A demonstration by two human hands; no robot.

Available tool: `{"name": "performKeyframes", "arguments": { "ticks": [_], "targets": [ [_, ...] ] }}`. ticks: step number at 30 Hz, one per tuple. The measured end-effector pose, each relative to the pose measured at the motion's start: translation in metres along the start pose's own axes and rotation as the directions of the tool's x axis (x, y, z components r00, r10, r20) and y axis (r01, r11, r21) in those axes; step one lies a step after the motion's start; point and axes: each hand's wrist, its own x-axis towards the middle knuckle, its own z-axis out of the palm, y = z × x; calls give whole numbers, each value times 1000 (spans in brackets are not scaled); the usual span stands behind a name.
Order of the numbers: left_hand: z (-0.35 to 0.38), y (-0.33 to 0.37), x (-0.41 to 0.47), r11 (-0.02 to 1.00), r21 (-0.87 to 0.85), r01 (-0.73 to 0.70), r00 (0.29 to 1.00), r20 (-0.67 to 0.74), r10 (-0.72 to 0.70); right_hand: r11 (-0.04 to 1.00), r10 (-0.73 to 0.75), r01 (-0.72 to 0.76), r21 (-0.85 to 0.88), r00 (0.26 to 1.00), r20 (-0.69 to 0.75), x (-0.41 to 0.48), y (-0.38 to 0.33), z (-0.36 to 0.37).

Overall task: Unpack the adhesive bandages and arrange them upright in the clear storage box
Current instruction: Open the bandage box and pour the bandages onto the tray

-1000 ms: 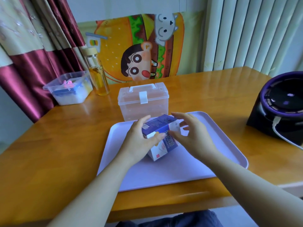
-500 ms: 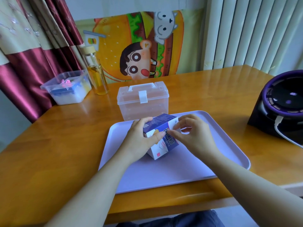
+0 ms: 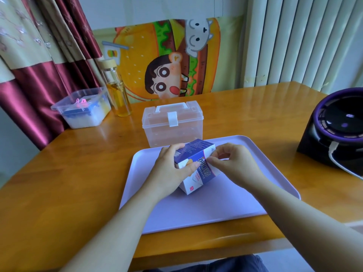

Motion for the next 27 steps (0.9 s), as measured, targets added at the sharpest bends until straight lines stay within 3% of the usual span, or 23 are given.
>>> {"name": "performKeyframes", "arguments": {
  "ticks": [12,19,23,27],
  "targets": [
    [3,6,-5,1000,20,-8,998,-59,10,986,134,-134,94,991,7,0,-2,0],
    [7,5,-9,997,72,-37,995,-93,44,991,114,-116,60,992,46,3,2,0],
    [0,1,-8,999,13,-31,998,-50,31,984,126,-141,113,984,129,4,3,-6],
    [-8,-4,-8,986,-165,31,1000,9,-30,937,116,-191,293,960,256,8,2,-18]
  ]
}}
